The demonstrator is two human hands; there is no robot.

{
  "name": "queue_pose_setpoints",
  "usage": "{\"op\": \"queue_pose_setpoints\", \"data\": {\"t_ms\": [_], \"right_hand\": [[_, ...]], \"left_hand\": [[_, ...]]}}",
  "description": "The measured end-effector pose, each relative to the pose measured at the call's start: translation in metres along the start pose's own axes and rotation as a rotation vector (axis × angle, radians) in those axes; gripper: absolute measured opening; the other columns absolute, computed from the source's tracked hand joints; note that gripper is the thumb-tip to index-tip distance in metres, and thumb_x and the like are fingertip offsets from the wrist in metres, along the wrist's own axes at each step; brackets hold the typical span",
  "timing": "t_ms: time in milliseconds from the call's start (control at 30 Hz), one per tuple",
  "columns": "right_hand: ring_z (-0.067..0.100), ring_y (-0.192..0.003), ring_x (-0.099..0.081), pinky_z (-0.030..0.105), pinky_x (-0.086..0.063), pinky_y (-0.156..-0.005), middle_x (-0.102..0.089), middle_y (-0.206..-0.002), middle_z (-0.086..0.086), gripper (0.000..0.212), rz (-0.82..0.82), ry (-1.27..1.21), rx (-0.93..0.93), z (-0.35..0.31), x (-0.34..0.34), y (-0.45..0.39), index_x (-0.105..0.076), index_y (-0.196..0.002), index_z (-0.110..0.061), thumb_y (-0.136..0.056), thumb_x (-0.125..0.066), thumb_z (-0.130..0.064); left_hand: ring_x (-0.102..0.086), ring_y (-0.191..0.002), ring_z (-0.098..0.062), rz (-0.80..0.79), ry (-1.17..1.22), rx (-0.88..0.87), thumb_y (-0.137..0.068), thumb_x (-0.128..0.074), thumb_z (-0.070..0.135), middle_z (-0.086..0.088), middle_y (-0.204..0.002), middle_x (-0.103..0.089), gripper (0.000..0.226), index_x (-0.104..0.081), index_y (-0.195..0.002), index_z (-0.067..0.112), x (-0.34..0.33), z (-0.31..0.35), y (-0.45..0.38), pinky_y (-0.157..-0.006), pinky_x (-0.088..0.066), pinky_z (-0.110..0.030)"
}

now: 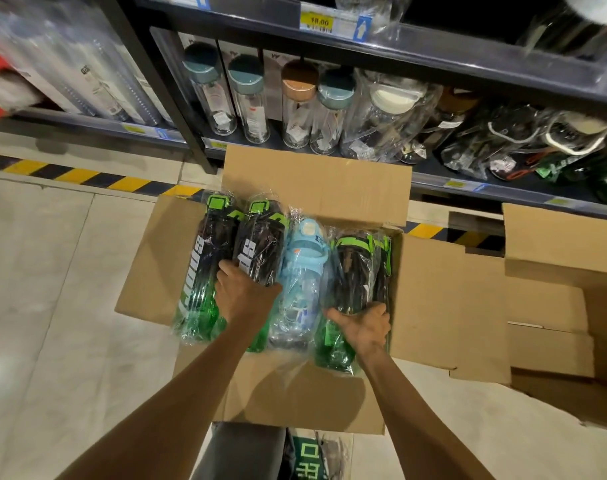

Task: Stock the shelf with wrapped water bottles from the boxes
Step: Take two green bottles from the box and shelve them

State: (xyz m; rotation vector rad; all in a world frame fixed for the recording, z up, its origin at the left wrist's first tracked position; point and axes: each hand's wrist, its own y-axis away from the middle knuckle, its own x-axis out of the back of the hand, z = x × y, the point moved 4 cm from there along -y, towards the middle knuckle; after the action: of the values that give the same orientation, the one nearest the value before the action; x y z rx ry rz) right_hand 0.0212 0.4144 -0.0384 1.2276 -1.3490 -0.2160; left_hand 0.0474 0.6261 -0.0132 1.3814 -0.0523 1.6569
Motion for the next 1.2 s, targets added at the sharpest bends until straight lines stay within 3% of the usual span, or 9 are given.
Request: {"op": "queue_pose_setpoints", "data": {"t_ms": [167, 267, 367, 567, 700, 833, 933, 1067, 1200], "right_hand": [[0.033, -0.13, -0.037, 0.032, -0.031, -0.111, -0.033, -0.141, 0.021, 0.112, -0.108, -0.177, -0.017, 0.0, -0.003, 0.001, -0.01, -0.142, 0.004, -0.065, -0.085, -0.03], [0.034, -0.131, -0.036, 0.035, -0.033, -0.109, -0.033, -0.14, 0.02, 0.118, -0.112, -0.139, -0.014, -0.007, 0.0, 0.006, -0.017, -0.141, 0.004, -0.061, -0.081, -0.055], [0.031, -0.124, -0.048, 0.042, -0.043, -0.104, -0.047, -0.138, 0.016, 0.144, -0.087, -0.096, -0.019, 0.001, -0.016, -0.015, -0.038, -0.138, -0.003, -0.027, -0.065, -0.091], [0.018, -0.08, -0.053, 0.034, -0.045, -0.07, -0.05, -0.097, 0.015, 0.133, -0.09, 0.006, -0.061, 0.021, -0.034, -0.052, -0.051, -0.093, -0.008, 0.006, -0.045, -0.097], [0.028, -0.101, -0.054, 0.041, -0.047, -0.098, -0.052, -0.123, 0.016, 0.139, -0.132, -0.227, -0.094, 0.001, -0.015, -0.01, -0.039, -0.132, -0.003, -0.021, -0.076, -0.078], [0.011, -0.07, -0.048, 0.024, -0.043, -0.089, -0.055, -0.112, 0.015, 0.106, -0.225, -0.287, -0.057, -0.006, -0.002, 0.007, -0.007, -0.146, 0.005, -0.075, -0.078, -0.03], [0.014, -0.08, -0.06, 0.031, -0.045, -0.098, -0.063, -0.1, 0.012, 0.095, -0.203, -0.35, -0.065, 0.001, -0.004, 0.0, -0.031, -0.139, 0.008, -0.07, -0.081, -0.033], [0.025, -0.106, -0.06, 0.035, -0.045, -0.1, -0.065, -0.109, 0.009, 0.059, -0.224, -0.453, -0.047, 0.001, 0.012, 0.017, -0.064, -0.096, -0.001, -0.056, -0.086, -0.038], [0.027, -0.097, -0.066, 0.043, -0.054, -0.09, -0.069, -0.104, 0.01, 0.103, -0.19, -0.528, 0.077, -0.001, 0.042, 0.028, -0.058, -0.113, -0.007, -0.025, -0.087, -0.052]], "left_hand": [[-0.039, -0.124, -0.032, -0.077, -0.116, 0.003, -0.067, -0.079, 0.044, -0.017, -0.133, -0.039, 0.094, -0.029, -0.133, 0.0, -0.002, -0.002, -0.005, -0.106, -0.034, -0.041], [-0.029, -0.133, -0.033, -0.102, -0.163, -0.011, -0.068, -0.076, 0.053, -0.019, -0.143, -0.031, 0.105, -0.023, -0.142, 0.0, -0.001, -0.003, -0.006, -0.11, -0.027, -0.042], [-0.026, -0.135, -0.034, -0.103, -0.166, -0.016, -0.065, -0.076, 0.056, -0.02, -0.145, -0.029, 0.109, -0.024, -0.143, 0.001, -0.002, -0.004, -0.006, -0.111, -0.026, -0.042], [-0.032, -0.132, -0.034, -0.146, -0.138, 0.041, -0.062, -0.08, 0.053, -0.019, -0.142, -0.032, 0.106, -0.028, -0.14, 0.003, -0.001, -0.003, -0.012, -0.109, -0.032, -0.044], [-0.042, -0.124, -0.035, -0.186, -0.049, 0.062, -0.065, -0.082, 0.042, -0.019, -0.137, -0.04, 0.101, -0.024, -0.139, 0.005, -0.003, -0.002, -0.011, -0.101, -0.041, -0.046], [-0.055, -0.109, -0.034, -0.224, 0.018, 0.091, -0.068, -0.081, 0.04, -0.015, -0.124, -0.052, 0.093, -0.025, -0.133, 0.006, -0.006, -0.003, -0.002, -0.086, -0.049, -0.04], [-0.057, -0.104, -0.032, -0.244, 0.034, 0.09, -0.063, -0.081, 0.049, -0.015, -0.12, -0.054, 0.095, -0.029, -0.13, 0.005, -0.004, -0.003, 0.002, -0.085, -0.052, -0.043], [-0.058, -0.101, -0.032, -0.235, 0.103, 0.112, -0.06, -0.083, 0.049, -0.015, -0.116, -0.058, 0.092, -0.041, -0.127, 0.002, 0.011, 0.002, 0.005, -0.081, -0.053, -0.041], [-0.059, -0.1, -0.027, -0.251, 0.276, 0.082, -0.041, -0.085, 0.06, -0.011, -0.114, -0.062, 0.11, -0.048, -0.128, 0.006, 0.036, 0.01, 0.02, -0.086, -0.053, -0.041]]}}
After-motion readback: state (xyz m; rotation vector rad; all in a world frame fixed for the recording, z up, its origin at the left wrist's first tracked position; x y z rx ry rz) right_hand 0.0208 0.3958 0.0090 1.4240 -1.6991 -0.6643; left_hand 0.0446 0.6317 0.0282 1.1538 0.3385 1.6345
